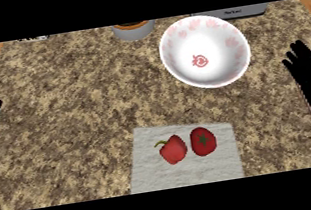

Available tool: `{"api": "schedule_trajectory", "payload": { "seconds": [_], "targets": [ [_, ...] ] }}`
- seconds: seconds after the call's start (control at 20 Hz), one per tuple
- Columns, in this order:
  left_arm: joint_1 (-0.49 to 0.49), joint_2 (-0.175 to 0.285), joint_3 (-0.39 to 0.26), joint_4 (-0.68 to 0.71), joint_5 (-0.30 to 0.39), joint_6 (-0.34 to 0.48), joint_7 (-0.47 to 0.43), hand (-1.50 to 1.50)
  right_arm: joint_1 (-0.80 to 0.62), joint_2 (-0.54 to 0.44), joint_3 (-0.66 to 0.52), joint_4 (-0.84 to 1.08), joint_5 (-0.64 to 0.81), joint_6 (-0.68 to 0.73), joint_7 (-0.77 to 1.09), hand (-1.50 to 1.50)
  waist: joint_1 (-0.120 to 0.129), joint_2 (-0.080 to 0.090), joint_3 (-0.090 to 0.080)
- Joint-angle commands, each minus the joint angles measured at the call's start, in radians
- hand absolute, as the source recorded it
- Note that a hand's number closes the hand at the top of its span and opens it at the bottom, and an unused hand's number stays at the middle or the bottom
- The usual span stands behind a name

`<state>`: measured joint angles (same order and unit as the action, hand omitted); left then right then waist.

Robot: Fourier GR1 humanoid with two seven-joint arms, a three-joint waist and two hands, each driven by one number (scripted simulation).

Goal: Pick the bell pepper from the placemat and place it in the bowl

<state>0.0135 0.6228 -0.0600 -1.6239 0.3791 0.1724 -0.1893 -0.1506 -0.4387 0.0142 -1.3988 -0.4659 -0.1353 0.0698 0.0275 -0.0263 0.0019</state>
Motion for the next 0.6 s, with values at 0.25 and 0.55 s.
{"api": "schedule_trajectory", "payload": {
  "seconds": [0.25, 0.55],
  "targets": [
    [-0.076, -0.108, -0.142, -0.009, -0.022, 0.024, 0.097, 0.0, -0.119, 0.079, 0.528, -0.214, 0.247, 0.324, -0.092, 1.5, 0.03, 0.031, -0.005],
    [-0.096, -0.22, -0.231, 0.037, -0.067, 0.113, 0.171, 0.0, 0.117, 0.31, 0.566, -0.201, 0.432, -0.039, -0.498, -1.5, -0.058, 0.03, 0.003]
  ]
}}
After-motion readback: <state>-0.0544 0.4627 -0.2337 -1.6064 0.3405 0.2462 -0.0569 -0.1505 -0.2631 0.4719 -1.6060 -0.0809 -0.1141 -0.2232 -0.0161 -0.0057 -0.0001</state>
